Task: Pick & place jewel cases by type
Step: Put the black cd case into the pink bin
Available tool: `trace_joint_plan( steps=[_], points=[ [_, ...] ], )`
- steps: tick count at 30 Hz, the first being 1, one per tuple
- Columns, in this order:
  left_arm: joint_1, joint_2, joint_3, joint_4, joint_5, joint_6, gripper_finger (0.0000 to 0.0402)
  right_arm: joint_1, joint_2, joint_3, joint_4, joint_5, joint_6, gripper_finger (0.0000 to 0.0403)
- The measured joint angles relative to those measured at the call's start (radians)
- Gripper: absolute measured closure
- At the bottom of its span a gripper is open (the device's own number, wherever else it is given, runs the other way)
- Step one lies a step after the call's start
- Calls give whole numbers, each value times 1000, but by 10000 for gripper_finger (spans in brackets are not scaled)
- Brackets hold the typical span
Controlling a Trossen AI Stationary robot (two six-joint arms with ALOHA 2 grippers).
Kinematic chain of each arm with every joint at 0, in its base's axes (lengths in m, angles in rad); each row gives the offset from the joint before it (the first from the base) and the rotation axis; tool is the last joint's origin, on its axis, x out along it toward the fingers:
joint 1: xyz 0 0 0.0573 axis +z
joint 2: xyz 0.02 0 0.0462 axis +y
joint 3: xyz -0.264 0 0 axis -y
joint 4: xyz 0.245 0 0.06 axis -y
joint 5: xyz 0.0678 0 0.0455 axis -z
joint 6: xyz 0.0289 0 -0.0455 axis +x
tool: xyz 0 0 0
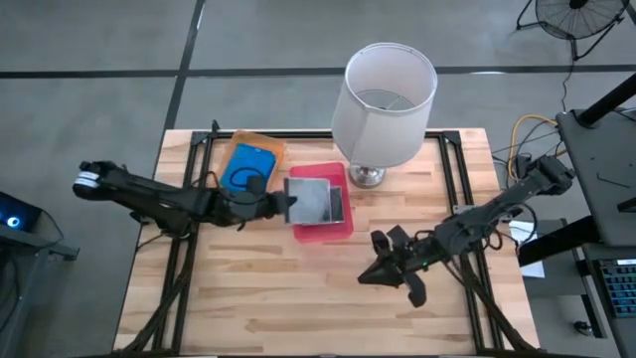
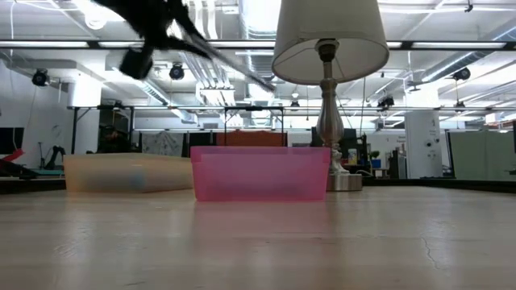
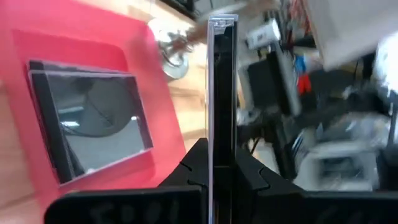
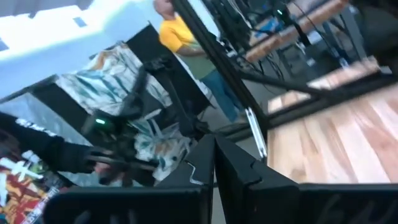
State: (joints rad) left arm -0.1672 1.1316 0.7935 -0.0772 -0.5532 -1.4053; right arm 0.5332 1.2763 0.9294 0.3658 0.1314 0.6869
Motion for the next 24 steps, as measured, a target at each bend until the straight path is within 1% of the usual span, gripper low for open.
trace_joint_plan(
  steps=[4, 6, 9, 13, 16, 19, 21, 24],
  points=[
    [45, 24, -116, 194, 23, -64, 399, 11, 0, 57, -57, 5, -66, 394],
    [64, 38, -138, 230, 26, -72, 399, 13, 1, 84, -123, 51, -63, 394],
    [96, 71, -142, 234, 39, -122, 399, 19, 1, 125, -245, 144, -33, 394],
    [122, 147, -77, 178, 101, -129, 399, 23, 2, 178, -392, 209, -2, 394],
    [137, 218, 14, 67, 135, -121, 399, 24, 2, 207, -469, 211, 9, 394],
    [144, 293, 113, -102, 144, -114, 399, 24, 2, 223, -491, 216, 9, 394],
    [144, 336, 171, -180, 151, -112, 399, 23, 2, 227, -491, 231, 3, 394],
    [149, 386, 219, -221, 157, -86, 399, 23, 2, 227, -492, 238, -8, 394]
  ],
)
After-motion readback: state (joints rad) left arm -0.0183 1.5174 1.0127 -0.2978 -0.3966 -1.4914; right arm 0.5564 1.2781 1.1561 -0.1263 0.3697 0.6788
